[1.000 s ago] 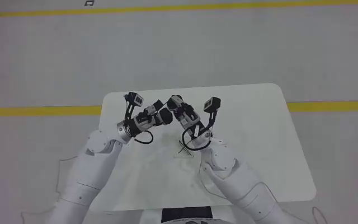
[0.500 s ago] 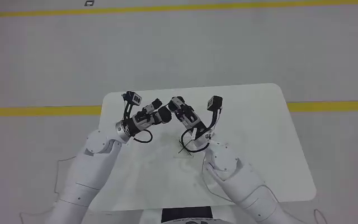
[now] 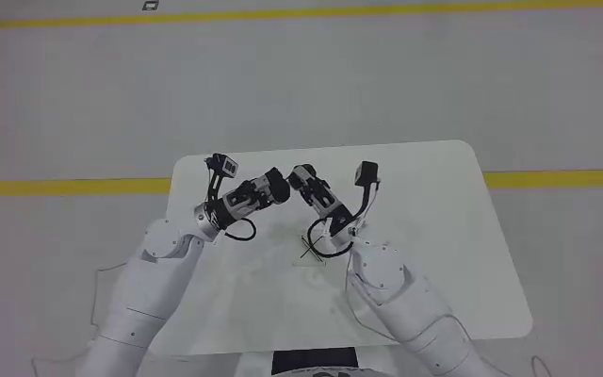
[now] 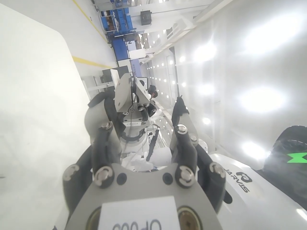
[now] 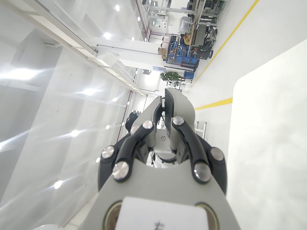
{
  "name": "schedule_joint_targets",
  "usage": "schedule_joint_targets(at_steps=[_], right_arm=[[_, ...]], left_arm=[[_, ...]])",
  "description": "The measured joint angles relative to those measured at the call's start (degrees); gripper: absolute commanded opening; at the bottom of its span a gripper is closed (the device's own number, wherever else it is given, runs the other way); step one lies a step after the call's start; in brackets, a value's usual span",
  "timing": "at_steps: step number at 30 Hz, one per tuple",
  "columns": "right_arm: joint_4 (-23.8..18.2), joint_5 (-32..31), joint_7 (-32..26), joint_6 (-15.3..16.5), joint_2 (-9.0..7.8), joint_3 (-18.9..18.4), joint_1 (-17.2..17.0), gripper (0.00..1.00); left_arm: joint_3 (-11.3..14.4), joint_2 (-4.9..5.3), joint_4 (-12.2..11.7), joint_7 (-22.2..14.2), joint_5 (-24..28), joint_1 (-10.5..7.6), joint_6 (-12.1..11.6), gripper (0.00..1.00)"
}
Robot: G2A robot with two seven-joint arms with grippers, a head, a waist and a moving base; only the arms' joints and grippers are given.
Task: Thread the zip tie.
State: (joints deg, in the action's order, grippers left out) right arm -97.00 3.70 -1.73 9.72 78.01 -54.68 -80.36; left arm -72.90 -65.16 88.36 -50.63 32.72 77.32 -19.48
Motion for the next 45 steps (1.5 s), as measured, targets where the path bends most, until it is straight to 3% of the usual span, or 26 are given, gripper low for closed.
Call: schedule_joint_targets(at_steps=[45], right_arm=[[0.99, -10.14, -0.66, -2.57, 0.90, -0.93, -0.55, 0.00]], left_arm=[[0.27, 0.39, -0.24, 1.19, -0.40, -0.22, 0.00, 0.43]])
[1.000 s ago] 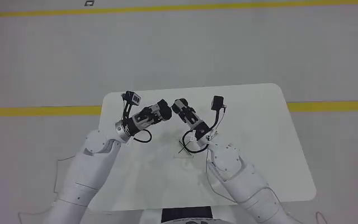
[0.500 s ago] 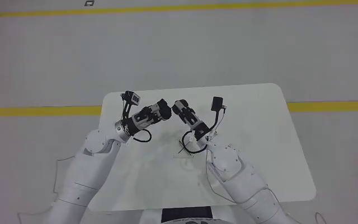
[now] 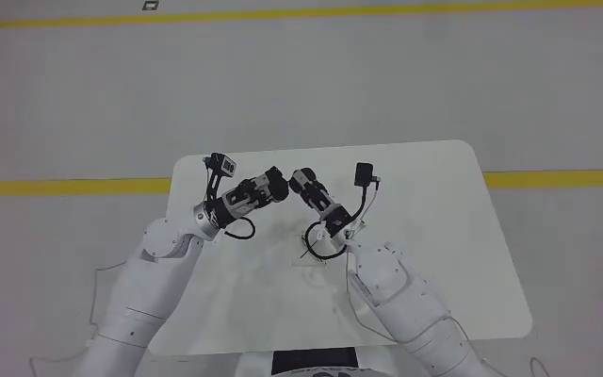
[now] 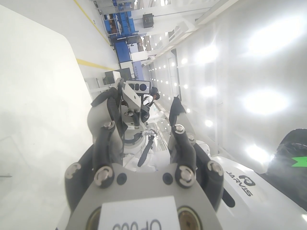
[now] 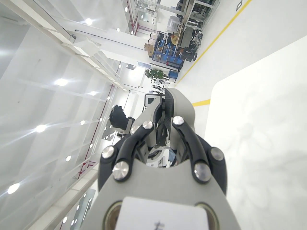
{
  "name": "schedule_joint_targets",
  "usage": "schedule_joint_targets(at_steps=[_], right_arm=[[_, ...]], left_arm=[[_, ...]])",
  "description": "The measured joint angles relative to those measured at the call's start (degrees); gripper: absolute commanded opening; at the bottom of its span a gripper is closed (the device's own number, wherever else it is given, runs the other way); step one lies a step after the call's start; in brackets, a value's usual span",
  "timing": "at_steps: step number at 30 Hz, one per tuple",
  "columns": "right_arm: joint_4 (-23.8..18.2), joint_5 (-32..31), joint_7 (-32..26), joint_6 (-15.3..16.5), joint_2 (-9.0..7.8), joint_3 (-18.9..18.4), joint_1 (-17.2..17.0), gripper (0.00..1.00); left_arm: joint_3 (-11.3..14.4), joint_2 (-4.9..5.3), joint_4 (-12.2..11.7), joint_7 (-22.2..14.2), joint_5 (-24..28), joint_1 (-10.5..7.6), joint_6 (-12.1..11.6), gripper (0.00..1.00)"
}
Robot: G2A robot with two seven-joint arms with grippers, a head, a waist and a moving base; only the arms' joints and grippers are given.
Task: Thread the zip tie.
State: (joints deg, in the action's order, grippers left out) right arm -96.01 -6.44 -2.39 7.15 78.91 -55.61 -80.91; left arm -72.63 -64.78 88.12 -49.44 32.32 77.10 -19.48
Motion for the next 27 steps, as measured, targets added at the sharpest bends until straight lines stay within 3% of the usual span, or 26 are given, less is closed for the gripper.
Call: schedule_joint_targets(at_steps=[27], right_arm=[[1.04, -5.76, -0.68, 0.53, 0.44, -0.05, 0.58, 0.00]], left_arm=[[0.44, 0.17, -1.05, 0.23, 0.31, -0.62, 0.00, 0.37]])
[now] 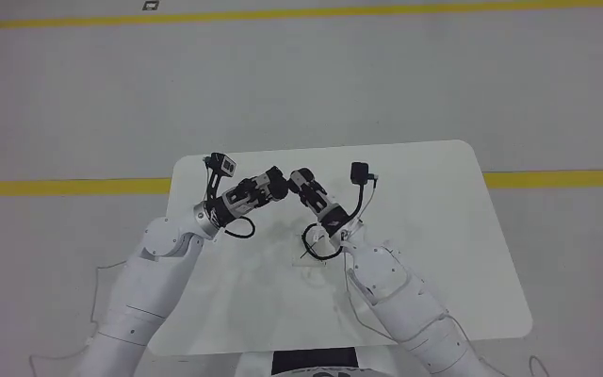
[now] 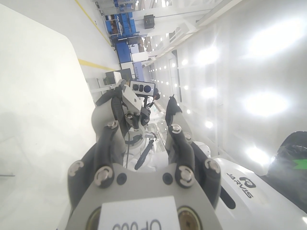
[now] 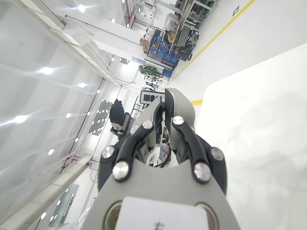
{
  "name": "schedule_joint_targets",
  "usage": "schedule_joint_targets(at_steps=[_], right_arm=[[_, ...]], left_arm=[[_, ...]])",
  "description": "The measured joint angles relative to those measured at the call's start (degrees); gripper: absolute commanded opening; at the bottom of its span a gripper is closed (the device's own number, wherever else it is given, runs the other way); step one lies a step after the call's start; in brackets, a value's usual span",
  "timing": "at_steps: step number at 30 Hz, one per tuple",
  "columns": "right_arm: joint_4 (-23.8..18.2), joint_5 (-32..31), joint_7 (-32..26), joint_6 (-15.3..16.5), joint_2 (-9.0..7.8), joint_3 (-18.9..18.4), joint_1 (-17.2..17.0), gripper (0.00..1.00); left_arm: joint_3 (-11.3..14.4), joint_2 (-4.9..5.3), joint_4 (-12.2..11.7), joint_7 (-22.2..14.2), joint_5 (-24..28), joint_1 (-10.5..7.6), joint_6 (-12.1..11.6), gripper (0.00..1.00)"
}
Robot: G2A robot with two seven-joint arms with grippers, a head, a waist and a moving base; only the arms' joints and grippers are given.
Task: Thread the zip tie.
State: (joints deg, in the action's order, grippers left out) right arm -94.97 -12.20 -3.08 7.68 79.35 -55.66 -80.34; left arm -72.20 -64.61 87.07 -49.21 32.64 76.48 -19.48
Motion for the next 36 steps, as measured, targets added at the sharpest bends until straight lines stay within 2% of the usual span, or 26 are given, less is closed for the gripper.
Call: schedule_joint_targets(at_steps=[11, 27, 31, 36], right_arm=[[-0.32, -1.44, 0.55, 1.64, 0.13, -0.32, -0.41, 0.00], [-0.47, -2.69, 1.49, 2.55, 0.41, -0.49, -0.86, 0.00], [-0.80, -2.90, 1.55, 2.59, 0.47, -0.53, -0.98, 0.00], [-1.24, -3.12, 1.38, 2.43, 0.52, -0.69, -1.15, 0.00]], left_arm=[[0.33, 0.06, -0.37, -0.05, -0.08, -0.13, 0.00, 0.33], [1.12, 0.25, -1.11, -0.27, -0.37, -0.44, 0.17, 0.11], [1.28, 0.32, -1.23, -0.33, -0.39, -0.53, 0.34, 0.00], [1.49, 0.41, -1.35, -0.35, -0.40, -0.67, 0.48, 0.00]])
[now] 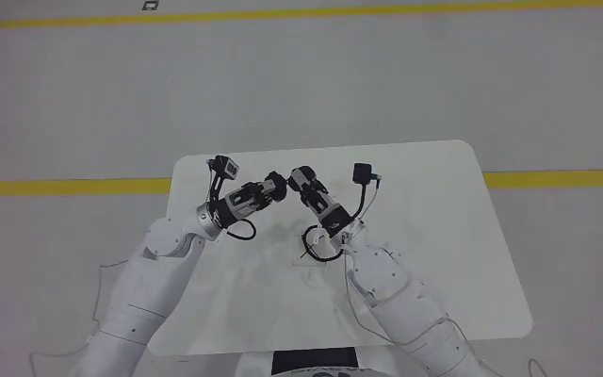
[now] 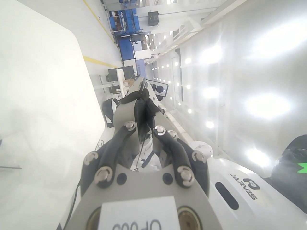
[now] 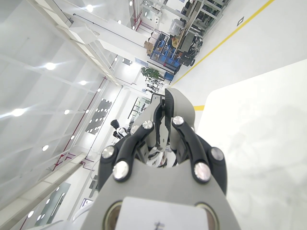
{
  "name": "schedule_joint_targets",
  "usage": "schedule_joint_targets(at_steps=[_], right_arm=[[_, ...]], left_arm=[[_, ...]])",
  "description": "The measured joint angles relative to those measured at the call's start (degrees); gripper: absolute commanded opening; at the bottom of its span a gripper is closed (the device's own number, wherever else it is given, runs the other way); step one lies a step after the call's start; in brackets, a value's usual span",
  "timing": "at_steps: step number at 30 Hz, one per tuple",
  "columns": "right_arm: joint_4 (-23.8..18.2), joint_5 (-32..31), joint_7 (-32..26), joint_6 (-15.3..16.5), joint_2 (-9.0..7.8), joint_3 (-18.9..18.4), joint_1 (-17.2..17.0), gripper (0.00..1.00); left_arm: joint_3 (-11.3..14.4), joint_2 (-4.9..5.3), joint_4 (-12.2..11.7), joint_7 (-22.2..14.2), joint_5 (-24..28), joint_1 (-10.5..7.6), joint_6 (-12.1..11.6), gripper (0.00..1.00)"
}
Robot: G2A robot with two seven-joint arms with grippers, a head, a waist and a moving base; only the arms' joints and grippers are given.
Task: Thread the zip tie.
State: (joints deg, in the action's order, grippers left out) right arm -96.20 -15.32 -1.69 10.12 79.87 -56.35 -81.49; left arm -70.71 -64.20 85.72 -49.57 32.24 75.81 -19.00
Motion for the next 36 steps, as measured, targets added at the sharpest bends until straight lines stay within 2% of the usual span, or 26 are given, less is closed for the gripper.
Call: schedule_joint_targets(at_steps=[4, 5, 10, 13, 17, 20, 22, 32, 34, 36], right_arm=[[-0.09, 0.07, -0.12, 0.17, 0.05, -0.09, -0.09, 0.02], [-0.09, 0.25, -0.20, 0.24, 0.08, -0.10, -0.11, 1.00], [-0.05, 2.25, 0.08, 0.44, 0.22, -0.50, -0.34, 1.00], [-0.07, 6.37, -2.02, 1.67, 0.16, -1.57, -0.56, 1.00], [-0.06, 12.98, -9.00, 2.72, -0.42, -4.41, -0.64, 1.00], [-0.25, 14.02, -14.04, 2.12, -0.94, -6.18, -0.40, 1.00], [-0.30, 13.87, -14.53, 2.03, -0.99, -6.37, -0.35, 1.00], [-0.28, 13.70, -14.49, 2.02, -0.99, -6.25, -0.36, 1.00], [-0.28, 13.19, -16.04, 2.13, -1.10, -6.03, -0.34, 1.00], [0.03, 15.05, -20.33, 2.68, -1.34, -6.14, -0.02, 1.00]], left_arm=[[0.15, 0.06, -0.07, 0.00, 0.08, -0.08, 0.03, 0.00], [0.20, 0.08, -0.10, -0.04, 0.10, -0.10, 0.02, 0.00], [0.20, 0.20, -0.13, -0.60, 0.25, -0.14, -0.26, 0.00], [-0.59, 0.38, 0.03, -2.11, 1.40, -0.17, -0.50, 0.00], [-2.88, 0.85, 0.03, -6.20, 2.65, 0.00, -0.49, 0.00], [-3.76, 1.34, -0.41, -11.26, 2.85, -0.36, 0.06, 0.00], [-3.90, 1.58, -0.51, -13.54, 1.31, -0.86, 0.36, 0.00], [-3.76, 1.65, -0.72, -13.32, 0.78, -0.78, 0.78, 0.00], [-4.10, 1.85, -1.51, -15.82, 2.14, -0.99, 0.97, 0.00], [-4.97, 2.21, -2.95, -20.90, 4.87, -1.46, 1.17, 0.00]])
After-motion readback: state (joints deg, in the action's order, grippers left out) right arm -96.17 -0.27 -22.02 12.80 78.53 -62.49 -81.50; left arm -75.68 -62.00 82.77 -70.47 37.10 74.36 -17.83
